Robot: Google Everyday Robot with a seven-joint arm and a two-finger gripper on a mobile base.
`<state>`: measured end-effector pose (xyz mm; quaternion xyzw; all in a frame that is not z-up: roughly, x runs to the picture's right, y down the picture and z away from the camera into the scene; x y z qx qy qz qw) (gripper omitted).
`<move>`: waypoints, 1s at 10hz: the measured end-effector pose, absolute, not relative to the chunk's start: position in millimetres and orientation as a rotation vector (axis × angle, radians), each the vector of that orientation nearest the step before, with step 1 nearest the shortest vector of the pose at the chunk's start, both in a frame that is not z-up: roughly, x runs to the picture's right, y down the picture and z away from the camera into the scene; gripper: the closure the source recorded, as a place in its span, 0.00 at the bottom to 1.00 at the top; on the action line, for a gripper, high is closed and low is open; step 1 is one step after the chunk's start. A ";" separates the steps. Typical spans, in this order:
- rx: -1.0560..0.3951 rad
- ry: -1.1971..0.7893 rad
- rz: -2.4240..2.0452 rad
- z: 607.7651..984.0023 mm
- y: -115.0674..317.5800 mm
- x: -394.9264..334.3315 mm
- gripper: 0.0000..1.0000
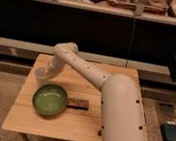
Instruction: Place the ceramic cup in the ceramic bowl
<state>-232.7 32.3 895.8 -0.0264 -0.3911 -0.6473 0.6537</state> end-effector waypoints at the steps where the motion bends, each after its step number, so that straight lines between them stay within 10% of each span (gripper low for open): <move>1: -0.040 -0.898 -1.442 889.9 27.1 -236.5 0.97; 5: 0.092 -0.894 -1.371 824.4 -12.3 -227.0 1.00; 10: -0.077 -0.908 -1.412 759.1 72.1 -170.4 1.00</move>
